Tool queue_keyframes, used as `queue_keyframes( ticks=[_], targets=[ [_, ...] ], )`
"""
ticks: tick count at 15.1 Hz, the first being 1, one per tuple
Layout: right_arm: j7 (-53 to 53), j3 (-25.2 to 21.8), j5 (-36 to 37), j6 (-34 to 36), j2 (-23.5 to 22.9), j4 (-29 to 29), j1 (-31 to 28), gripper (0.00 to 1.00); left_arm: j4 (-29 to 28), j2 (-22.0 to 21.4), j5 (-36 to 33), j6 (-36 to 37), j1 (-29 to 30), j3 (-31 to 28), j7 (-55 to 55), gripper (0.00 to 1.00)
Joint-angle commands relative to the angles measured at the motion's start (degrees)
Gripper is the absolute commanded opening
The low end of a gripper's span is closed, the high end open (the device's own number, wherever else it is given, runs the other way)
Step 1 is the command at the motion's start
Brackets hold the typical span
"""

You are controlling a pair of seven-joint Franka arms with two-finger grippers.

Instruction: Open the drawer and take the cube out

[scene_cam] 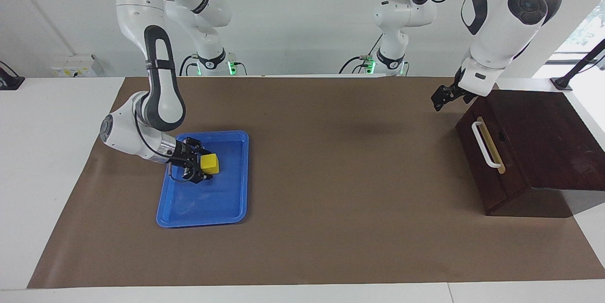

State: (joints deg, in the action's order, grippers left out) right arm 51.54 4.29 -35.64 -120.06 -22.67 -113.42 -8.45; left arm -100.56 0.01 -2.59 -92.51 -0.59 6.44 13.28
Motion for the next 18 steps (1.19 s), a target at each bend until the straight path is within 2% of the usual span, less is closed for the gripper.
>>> queue_keyframes(
  ticks=[1, 4, 6, 7, 9, 13, 16, 18],
  targets=[
    [-0.3, 0.1, 1.5, 1.0, 1.7, -0.4, 0.1, 1.0, 2.8, 0.6, 1.2, 2.9, -2.9, -1.3, -2.3, 1.0],
    [1.8, 0.1, 1.5, 5.5, 4.5, 1.4, 0.1, 1.0, 3.3, 0.4, 1.3, 2.0, -2.3, -1.3, -2.6, 1.0],
    [3.3, 0.2, 1.5, 7.0, 8.4, 1.5, 0.1, 1.0, 3.1, 0.4, 1.5, 1.9, -2.5, -1.3, -2.6, 1.0],
    [3.9, 0.2, 1.5, 9.6, 12.3, 1.7, 0.2, 1.0, 3.2, 0.3, 1.5, 1.9, -2.9, -1.1, -2.6, 1.0],
    [4.6, 0.2, 2.0, 13.3, 15.5, 3.5, 0.2, 1.0, 3.2, 0.3, 1.5, 1.3, -3.0, -1.0, -2.6, 1.0],
    [3.0, 0.9, 11.5, 20.5, 17.1, 12.2, 1.5, 1.0, 4.7, 0.7, 1.5, 1.7, -3.1, -0.6, -2.6, 1.0],
    [-8.6, 0.9, 18.6, 24.9, 19.1, 15.2, 3.7, 1.0, 4.8, 0.5, 1.5, 3.5, -2.7, -0.6, -5.0, 1.0],
    [-19.9, 1.0, 23.2, 26.2, 21.3, 15.2, 4.0, 1.0, 8.0, 0.4, 1.5, 6.9, -3.0, -0.6, -5.1, 1.0]
  ],
)
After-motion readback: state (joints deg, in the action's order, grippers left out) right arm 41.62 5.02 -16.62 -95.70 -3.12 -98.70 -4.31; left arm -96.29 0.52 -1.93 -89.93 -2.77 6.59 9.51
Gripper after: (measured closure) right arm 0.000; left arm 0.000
